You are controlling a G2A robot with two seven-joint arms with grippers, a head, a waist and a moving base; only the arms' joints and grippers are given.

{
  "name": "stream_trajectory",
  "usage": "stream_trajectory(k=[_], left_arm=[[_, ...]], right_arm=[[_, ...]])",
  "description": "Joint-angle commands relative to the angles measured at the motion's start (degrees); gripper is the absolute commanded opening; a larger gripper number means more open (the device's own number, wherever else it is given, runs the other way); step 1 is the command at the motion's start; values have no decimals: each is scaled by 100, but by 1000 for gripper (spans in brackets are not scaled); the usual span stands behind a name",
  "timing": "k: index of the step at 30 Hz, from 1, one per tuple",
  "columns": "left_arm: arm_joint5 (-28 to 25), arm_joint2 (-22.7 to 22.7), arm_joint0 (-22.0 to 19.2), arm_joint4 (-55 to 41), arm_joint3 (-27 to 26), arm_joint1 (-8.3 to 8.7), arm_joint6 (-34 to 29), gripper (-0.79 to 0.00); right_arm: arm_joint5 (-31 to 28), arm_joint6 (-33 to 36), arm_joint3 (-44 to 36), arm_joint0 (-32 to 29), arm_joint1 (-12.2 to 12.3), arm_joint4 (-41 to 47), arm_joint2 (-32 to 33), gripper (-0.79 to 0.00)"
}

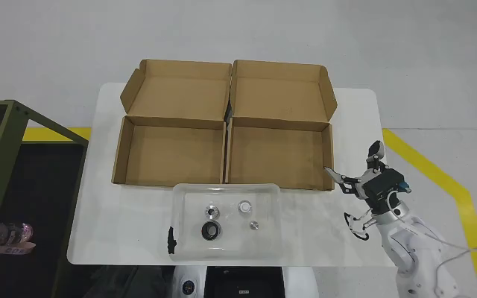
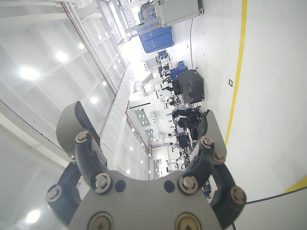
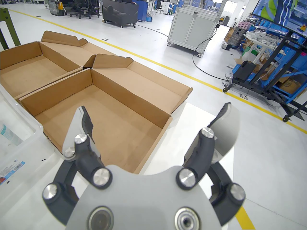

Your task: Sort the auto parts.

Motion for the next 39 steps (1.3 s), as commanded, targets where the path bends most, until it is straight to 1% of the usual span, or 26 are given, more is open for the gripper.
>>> stream_trajectory(k=[1,14,17,26,33,39], left_arm=[[0,0,0,0,0,0,0,-1],[0,0,0,0,0,0,0,-1],[0,0,0,0,0,0,0,0],[0,0,0,0,0,0,0,0],[0,0,0,0,0,0,0,0],[0,0,0,0,0,0,0,0]], right_arm=[[0,0,0,0,0,0,0,0],[0,0,0,0,0,0,0,-1],[-49,116,15,29,-4,248,-89,0],[-745,1011,-158,365,49,335,-526,0],[-1257,1741,-392,716,67,215,-1299,0],[-1546,2233,-451,941,78,241,-1815,0]])
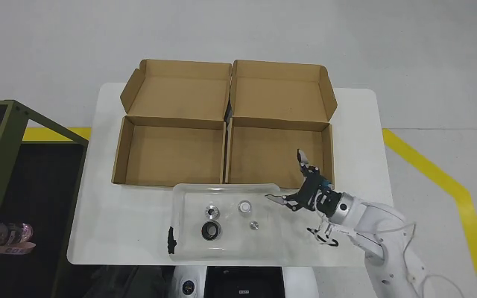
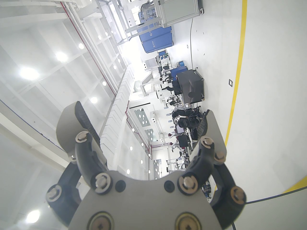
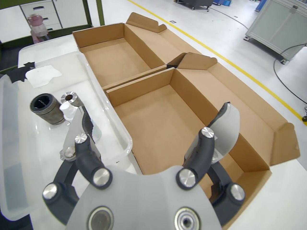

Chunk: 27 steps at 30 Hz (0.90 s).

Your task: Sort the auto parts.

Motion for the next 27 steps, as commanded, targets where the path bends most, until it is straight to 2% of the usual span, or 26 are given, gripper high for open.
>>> stream_trajectory(k=[1,9,27], left_arm=[[0,0,0,0,0,0,0,0],[0,0,0,0,0,0,0,0],[0,0,0,0,0,0,0,0]], right_arm=[[-74,148,-29,51,5,13,-131,0],[-420,791,-166,204,34,103,-647,0],[-664,1811,-23,676,64,232,-1664,0]])
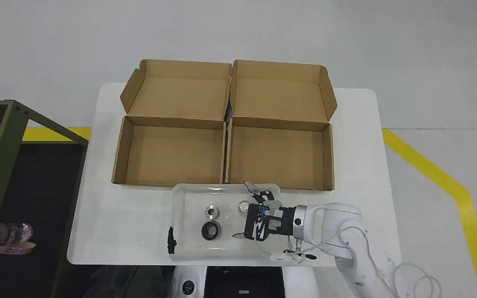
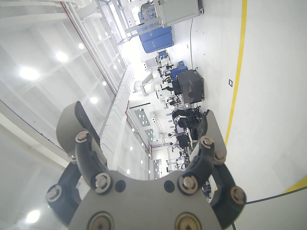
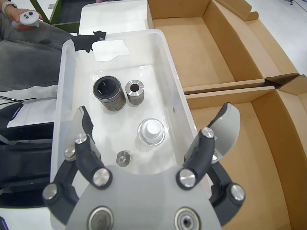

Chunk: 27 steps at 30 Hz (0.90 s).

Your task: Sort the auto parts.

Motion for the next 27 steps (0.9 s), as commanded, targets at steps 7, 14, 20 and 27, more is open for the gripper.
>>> stream_trajectory(k=[7,14,20,27], left_arm=[[0,0,0,0,0,0,0,0],[0,0,0,0,0,0,0,0],[0,0,0,0,0,0,0,0],[0,0,0,0,0,0,0,0]], right_arm=[[-59,362,17,-20,50,127,-163,0],[-16,543,143,-8,98,284,-177,0],[107,517,359,114,120,311,-208,0],[278,474,544,224,134,222,-330,-22]])
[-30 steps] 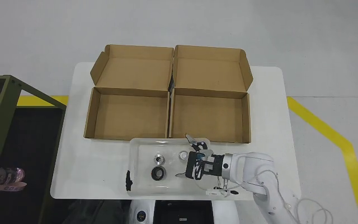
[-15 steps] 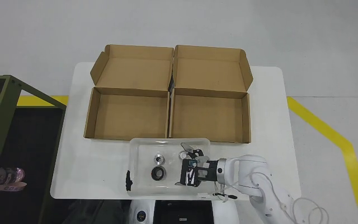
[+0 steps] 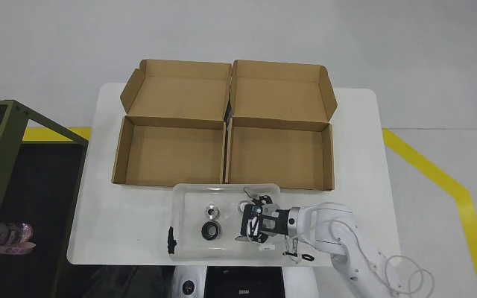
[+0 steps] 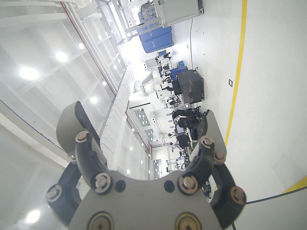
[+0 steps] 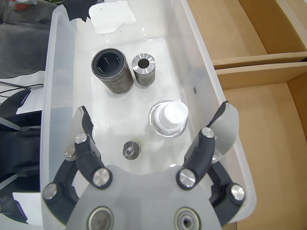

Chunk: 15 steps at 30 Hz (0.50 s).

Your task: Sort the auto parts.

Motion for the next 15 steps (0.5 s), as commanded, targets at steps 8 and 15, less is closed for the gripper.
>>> stream_trajectory(k=[8,15], left_arm=[[0,0,0,0,0,0,0,0],[0,0,0,0,0,0,0,0]], right_arm=[[178,-98,90,77,37,-158,-12,-400],[263,-179,141,140,63,-245,-32,-566]])
